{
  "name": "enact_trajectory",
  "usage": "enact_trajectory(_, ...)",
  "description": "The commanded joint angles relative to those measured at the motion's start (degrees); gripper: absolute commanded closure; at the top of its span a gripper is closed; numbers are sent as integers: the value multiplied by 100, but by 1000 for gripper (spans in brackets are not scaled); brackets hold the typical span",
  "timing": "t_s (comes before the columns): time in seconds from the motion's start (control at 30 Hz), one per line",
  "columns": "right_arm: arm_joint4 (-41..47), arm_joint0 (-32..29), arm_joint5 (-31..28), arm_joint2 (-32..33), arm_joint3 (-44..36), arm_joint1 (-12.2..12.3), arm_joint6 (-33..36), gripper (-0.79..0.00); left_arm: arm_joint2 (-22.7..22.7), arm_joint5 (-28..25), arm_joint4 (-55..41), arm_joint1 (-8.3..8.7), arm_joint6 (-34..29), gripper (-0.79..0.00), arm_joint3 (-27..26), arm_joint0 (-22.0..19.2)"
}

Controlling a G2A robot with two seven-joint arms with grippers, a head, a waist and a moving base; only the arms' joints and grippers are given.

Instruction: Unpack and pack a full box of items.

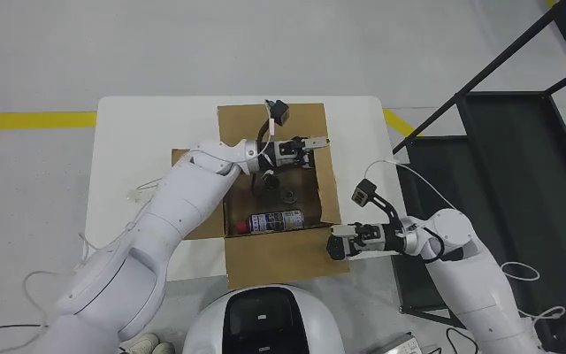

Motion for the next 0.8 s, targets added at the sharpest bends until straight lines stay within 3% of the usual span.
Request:
enact_trajectory(0.0, 0, 15, 5, -96, 40, -9, -106, -785, -6, 29, -136, -70, -158, -785, 37, 3)
enact_trajectory(0.27, 108, 73, -621, -313, 205, -72, -866, -785, -14, 80, -371, -343, -653, -785, 421, -115)
enact_trajectory(0.47, 160, -250, -1365, 72, 95, -74, -1610, -785, -103, 19, -430, -472, -802, -785, 791, -217)
enact_trajectory(0.63, 172, -619, -1697, 381, -53, -77, -2217, -785, -256, -36, -398, -454, -825, -785, 905, -258)
enact_trajectory(0.77, 56, -813, -1938, 590, -79, -94, -2867, -785, -416, -49, -194, -297, -812, -785, 702, -210)
